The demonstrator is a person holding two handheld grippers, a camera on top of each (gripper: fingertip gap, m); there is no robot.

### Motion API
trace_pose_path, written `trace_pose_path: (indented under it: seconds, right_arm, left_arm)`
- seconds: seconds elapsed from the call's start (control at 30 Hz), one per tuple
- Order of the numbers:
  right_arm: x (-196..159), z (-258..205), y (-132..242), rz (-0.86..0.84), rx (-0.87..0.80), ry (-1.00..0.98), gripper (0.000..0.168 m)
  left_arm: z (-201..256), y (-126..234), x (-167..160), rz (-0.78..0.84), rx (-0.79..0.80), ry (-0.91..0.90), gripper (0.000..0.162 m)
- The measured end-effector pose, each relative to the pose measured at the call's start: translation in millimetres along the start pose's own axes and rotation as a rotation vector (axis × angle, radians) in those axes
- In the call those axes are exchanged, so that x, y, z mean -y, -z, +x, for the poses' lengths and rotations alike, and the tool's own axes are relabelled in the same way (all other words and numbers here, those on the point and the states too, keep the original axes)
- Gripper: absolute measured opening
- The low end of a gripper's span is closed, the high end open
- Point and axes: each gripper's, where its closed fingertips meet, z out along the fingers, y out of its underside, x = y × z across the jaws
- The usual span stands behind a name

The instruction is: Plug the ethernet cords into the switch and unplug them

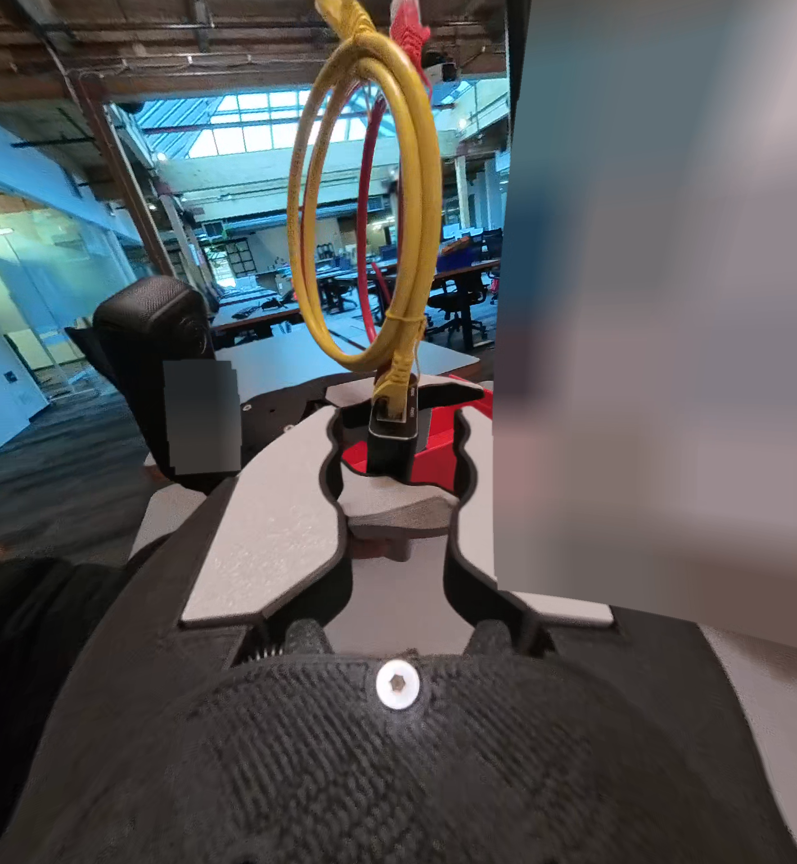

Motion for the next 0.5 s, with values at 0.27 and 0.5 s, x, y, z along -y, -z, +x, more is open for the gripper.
trace_pose_path:
  seconds: [0.27, 0.5]
  right_arm:
    - [-4, 9, -16, 0.018, 0.052, -0.043, 0.024]
    - [-24, 27, -24, -0.095, -0.028, -0.028, 0.047]
  left_arm:
    - [-10, -14, -11, 0.028, 0.055, -0.056, 0.078]
    - [-14, -17, -20, 0.013, 0.08, -0.05, 0.08]
